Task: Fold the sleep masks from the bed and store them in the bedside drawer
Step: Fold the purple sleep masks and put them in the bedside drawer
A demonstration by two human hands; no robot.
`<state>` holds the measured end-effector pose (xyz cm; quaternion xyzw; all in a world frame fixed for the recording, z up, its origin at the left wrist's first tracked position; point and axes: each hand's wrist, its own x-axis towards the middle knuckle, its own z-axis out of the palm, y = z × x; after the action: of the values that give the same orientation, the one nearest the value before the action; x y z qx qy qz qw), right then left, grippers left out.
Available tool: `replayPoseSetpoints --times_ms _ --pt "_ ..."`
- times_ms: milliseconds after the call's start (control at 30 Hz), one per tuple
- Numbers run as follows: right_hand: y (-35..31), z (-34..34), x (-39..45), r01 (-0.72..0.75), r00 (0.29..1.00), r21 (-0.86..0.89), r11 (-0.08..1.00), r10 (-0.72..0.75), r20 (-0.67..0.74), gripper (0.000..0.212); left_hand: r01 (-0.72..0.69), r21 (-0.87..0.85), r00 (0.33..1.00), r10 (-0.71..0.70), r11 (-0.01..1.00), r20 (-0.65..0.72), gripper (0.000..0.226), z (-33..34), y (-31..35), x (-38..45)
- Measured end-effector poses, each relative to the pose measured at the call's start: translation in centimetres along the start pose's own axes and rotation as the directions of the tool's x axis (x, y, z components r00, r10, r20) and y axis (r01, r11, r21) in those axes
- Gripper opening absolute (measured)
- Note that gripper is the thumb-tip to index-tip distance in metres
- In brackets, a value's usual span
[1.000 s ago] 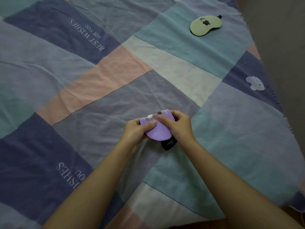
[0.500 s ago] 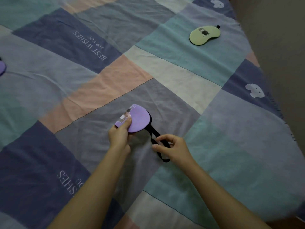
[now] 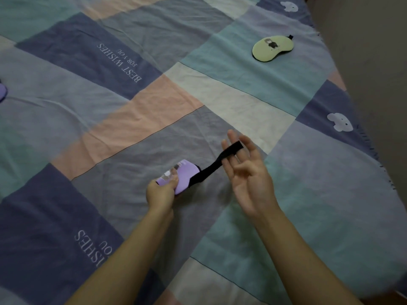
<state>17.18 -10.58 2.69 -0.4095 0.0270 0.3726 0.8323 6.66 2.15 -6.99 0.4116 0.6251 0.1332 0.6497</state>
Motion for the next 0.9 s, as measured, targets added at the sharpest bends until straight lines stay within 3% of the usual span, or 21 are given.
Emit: replayPoseSetpoints --times_ms 33,67,133,167,200,233,267,300,333,400,467,533,600,667,733,800,900 --pt "0.0 0.0 0.4 0.113 0.993 -0.283 0.952 -0.12 -0.007 0.059 -0.009 0.023 1.0 0.008 1.0 0.03 0.02 0.2 -0.4 -0.4" --pt "0.0 -0.3 0.9 0.216 0.971 -0.564 0.797 -0.238 0.035 0.063 -0.015 0.033 0.999 0.013 0.999 0.052 0.015 0.3 -0.7 -0.9" --pt "-0.2 -1.4 1.8 0.294 0.931 -0.921 0.257 -0.296 0.215 0.069 -0.03 0.027 0.997 0.028 0.999 0.076 0.015 0.3 -1.0 -1.4" --pt "-0.4 -2.2 2.1 0.256 0.934 -0.966 -0.044 -0.247 0.258 0.071 -0.037 0.009 0.996 0.036 0.999 0.079 0.015 0.2 -0.9 -1.4" --pt "-0.6 -2.7 2.4 0.189 0.953 -0.948 -0.256 -0.185 0.24 0.074 -0.045 -0.018 0.996 0.047 0.999 0.072 0.015 0.1 -0.6 -1.3" --pt "-0.8 -3.2 2.6 0.124 0.976 -0.926 -0.356 -0.127 0.179 0.075 -0.058 -0.053 0.997 0.06 0.997 0.052 0.015 -0.2 -0.3 -0.9" --pt "-0.9 -3.8 2.7 0.085 0.99 -0.918 -0.387 -0.073 0.123 0.075 -0.064 -0.094 0.998 0.067 0.994 0.021 0.016 -0.5 0.2 -0.5" --pt "-1.1 -4.3 2.6 0.076 0.996 -0.929 -0.362 -0.006 0.084 0.072 -0.061 -0.13 0.998 0.059 0.99 -0.018 0.017 -0.8 0.8 0.0" --pt "-1.3 -4.6 2.3 0.069 0.996 -0.963 -0.26 0.07 0.053 0.066 -0.058 -0.16 0.997 0.049 0.985 -0.057 0.019 -1.1 1.2 0.6" --pt "-1.5 -4.3 1.3 -0.006 0.985 -0.986 0.166 0.171 0.023 0.041 -0.066 -0.187 0.992 0.045 0.98 -0.114 0.019 -1.5 1.7 1.4" --pt "-1.2 -3.3 0.1 -0.062 0.984 -0.788 0.612 0.168 0.053 0.025 -0.073 -0.179 0.989 0.048 0.981 -0.137 0.019 -1.6 1.6 1.7" --pt "-1.0 -2.1 -0.6 -0.138 0.982 -0.388 0.911 0.176 0.064 0.032 -0.062 -0.147 0.99 0.042 0.987 -0.135 0.017 -1.4 1.2 1.4" --pt "-1.1 -1.0 -0.9 -0.194 0.977 0.034 0.98 0.19 0.094 0.038 -0.068 -0.088 0.991 0.056 0.994 -0.125 0.017 -1.0 0.4 0.5" --pt "-1.0 -0.3 -0.7 -0.164 0.984 0.197 0.967 0.148 0.096 0.043 -0.089 0.006 0.992 0.089 0.996 -0.092 0.019 -0.4 -0.5 -0.6" --pt "-0.6 0.1 -0.1 -0.096 0.995 0.12 0.988 0.095 0.015 0.048 -0.106 0.044 0.993 0.108 0.993 -0.043 0.017 0.1 -1.1 -1.8" --pt "-0.3 -0.1 0.4 -0.019 0.996 -0.068 0.997 0.013 -0.092 0.047 -0.11 0.023 0.994 0.11 0.994 -0.01 0.018 0.4 -1.2 -2.5" --pt "-0.2 -1.3 0.5 0.027 0.985 -0.234 0.972 -0.066 -0.16 0.047 -0.077 -0.095 0.996 0.081 0.993 0.034 0.016 0.5 -0.4 -2.8"
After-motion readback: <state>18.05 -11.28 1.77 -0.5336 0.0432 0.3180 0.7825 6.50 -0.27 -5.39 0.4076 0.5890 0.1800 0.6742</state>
